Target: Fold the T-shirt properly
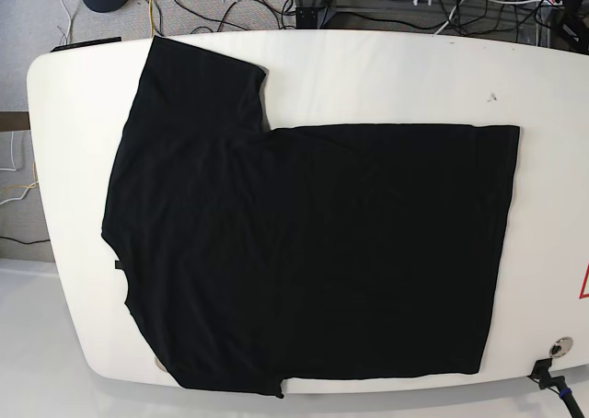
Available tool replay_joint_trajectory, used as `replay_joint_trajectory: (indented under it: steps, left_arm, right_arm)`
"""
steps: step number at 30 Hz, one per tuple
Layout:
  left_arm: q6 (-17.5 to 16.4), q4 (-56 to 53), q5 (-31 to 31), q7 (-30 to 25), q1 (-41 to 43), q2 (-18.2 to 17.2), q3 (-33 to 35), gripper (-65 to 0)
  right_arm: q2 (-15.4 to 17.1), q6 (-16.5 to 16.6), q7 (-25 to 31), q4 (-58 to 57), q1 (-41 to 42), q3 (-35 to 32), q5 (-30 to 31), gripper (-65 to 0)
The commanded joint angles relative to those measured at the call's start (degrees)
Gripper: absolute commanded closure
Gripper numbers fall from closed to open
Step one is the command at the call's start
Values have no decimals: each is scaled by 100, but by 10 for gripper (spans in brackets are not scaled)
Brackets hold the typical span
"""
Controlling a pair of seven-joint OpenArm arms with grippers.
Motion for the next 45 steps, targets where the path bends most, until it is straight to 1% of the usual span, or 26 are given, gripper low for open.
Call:
replay_joint_trajectory:
  steps: [1, 3, 5, 8, 12, 13, 19, 26, 33, 38, 42, 43, 45]
  left_arm:
    - [-184, 367, -145, -22, 308, -132, -66, 0]
    - [-494, 659, -216, -71, 576, -209, -92, 0]
    - [-698, 1038, -348, -102, 898, -348, -101, 0]
    - [-863, 1762, -447, -165, 1403, -586, -101, 0]
    - [-922, 2800, -535, -156, 2053, -820, -106, 0]
    - [-952, 2356, -612, -264, 1874, -774, -111, 0]
    - [-1028, 4315, -693, -290, 2959, -1077, -98, -12]
    - [-1244, 6155, -751, -228, 4108, -1114, -278, -14]
    - [-1350, 7994, -744, -165, 5226, -1114, -445, -16]
    - [-1306, 9052, -684, -89, 5717, -1122, -572, -22]
    - [-1347, 9571, -672, -29, 5815, -1099, -690, -25]
    - [-1331, 9562, -730, 43, 5845, -1089, -683, -11]
    - [-1327, 9967, -693, 208, 5942, -1101, -774, -15]
  right_arm:
    - [174, 213, -64, 233, -313, 12, 54, 0]
    - [278, 344, -44, 551, -607, 16, 59, 0]
    - [361, 390, -47, 930, -948, 33, 125, 0]
    - [509, 379, -47, 1515, -1472, 27, 204, 0]
    - [616, 347, -35, 2280, -2083, 66, 217, 0]
    - [595, 397, 39, 2055, -1837, 88, 268, 0]
    - [623, 401, -6, 3664, -2901, 276, 254, 0]
    - [772, 453, -175, 5341, -4001, 678, 580, 0]
    - [1058, 473, -721, 7560, -5069, 956, 836, 0]
    - [1192, 485, -1081, 8794, -5381, 982, 923, 0]
    - [1211, 566, -1258, 9545, -5366, 1077, 1250, 0]
    - [1226, 551, -1225, 9366, -5461, 1113, 1039, 0]
    - [1238, 541, -1251, 9857, -5632, 1256, 1056, 0]
